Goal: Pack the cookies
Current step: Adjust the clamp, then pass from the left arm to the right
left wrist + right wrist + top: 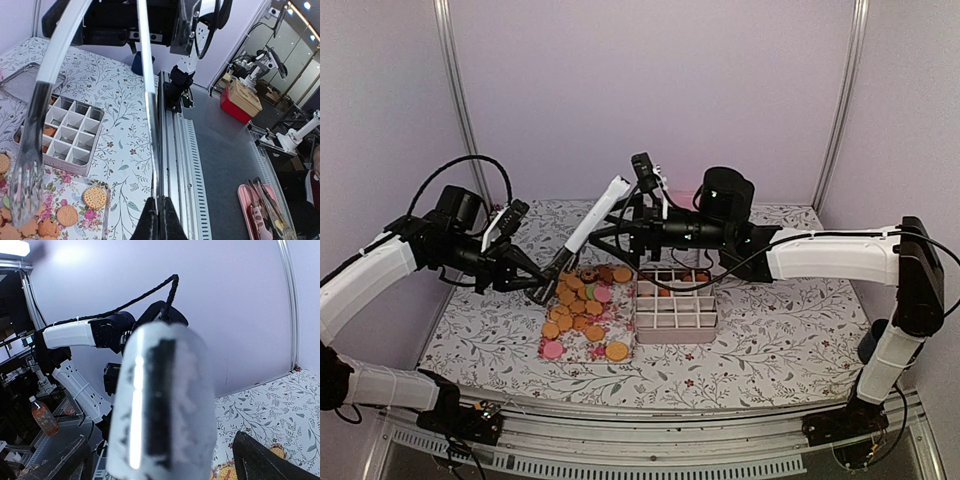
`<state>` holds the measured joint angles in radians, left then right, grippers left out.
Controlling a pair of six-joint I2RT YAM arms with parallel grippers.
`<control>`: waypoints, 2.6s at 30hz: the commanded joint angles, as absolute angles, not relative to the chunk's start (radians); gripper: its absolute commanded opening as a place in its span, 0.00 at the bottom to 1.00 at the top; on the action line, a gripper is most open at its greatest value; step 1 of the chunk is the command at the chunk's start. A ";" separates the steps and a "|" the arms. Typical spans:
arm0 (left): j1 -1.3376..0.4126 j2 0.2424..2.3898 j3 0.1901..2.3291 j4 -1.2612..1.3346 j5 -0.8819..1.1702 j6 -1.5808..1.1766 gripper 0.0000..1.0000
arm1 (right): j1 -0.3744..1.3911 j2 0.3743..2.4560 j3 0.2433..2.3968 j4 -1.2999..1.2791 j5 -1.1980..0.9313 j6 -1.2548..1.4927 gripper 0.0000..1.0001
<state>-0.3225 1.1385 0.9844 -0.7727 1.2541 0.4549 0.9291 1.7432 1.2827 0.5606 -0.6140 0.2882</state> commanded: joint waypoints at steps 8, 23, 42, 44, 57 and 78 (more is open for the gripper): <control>-0.325 1.124 0.967 -0.665 1.198 0.404 0.00 | 0.967 1.806 1.342 0.562 -0.586 0.278 0.91; -0.326 1.122 0.965 -0.666 1.208 0.400 0.00 | 0.979 1.912 1.438 0.560 -0.625 0.352 0.76; -0.325 1.109 1.003 -0.749 1.260 0.452 0.00 | 0.961 1.930 1.379 0.574 -0.500 0.351 0.88; -0.326 1.110 1.007 -0.755 1.266 0.459 0.00 | 0.959 1.927 1.374 0.575 -0.487 0.350 0.89; -0.325 1.109 1.020 -0.787 1.277 0.480 0.00 | 0.926 1.875 1.264 0.804 -0.604 0.446 0.99; -0.325 1.112 1.022 -0.778 1.261 0.472 0.00 | 0.947 1.823 1.307 0.912 -0.630 0.478 0.99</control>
